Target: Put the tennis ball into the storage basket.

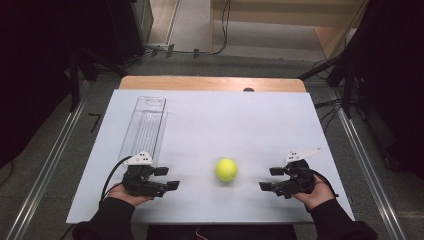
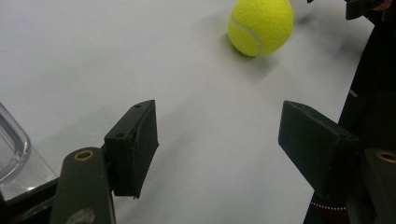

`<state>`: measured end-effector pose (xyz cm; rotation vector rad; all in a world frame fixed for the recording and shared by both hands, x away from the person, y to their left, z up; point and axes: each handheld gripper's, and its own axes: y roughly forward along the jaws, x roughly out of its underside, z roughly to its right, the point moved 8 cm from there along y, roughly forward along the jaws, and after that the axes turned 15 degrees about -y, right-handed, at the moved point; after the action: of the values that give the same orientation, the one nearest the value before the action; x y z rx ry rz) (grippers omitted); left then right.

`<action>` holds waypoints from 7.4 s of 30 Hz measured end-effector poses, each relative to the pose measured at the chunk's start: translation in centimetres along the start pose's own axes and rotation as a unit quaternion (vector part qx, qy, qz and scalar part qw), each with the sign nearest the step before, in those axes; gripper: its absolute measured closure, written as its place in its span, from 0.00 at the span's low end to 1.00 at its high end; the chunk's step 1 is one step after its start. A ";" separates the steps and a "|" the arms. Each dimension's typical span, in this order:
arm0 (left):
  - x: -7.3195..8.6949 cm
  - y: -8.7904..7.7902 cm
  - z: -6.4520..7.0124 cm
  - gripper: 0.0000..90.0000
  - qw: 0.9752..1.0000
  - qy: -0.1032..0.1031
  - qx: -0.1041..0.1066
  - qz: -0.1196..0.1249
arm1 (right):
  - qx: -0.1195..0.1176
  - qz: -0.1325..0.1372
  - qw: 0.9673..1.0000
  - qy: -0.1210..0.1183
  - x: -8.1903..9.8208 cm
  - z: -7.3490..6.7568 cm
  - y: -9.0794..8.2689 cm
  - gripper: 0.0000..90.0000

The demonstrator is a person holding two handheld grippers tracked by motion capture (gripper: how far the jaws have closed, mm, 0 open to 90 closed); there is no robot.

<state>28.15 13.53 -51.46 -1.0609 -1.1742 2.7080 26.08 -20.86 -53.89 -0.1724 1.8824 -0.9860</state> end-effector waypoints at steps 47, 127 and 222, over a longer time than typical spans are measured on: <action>0.3 -0.3 -0.3 0.33 1.000 -0.001 -0.007 -0.001 | -0.002 -0.004 1.000 -0.006 -0.4 0.0 0.4 0.21; -3.4 4.5 4.3 0.00 0.999 0.045 -0.010 -0.030 | 0.005 -0.011 1.000 0.001 0.1 0.3 0.2 0.21; -9.6 11.4 8.8 0.00 0.993 0.094 0.031 -0.066 | 0.005 -0.018 1.000 -0.001 0.3 0.1 0.3 0.21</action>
<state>33.23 -2.86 -48.96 -1.1564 -1.0820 2.4670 26.09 -20.90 -54.31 -0.2026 1.8789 -1.0192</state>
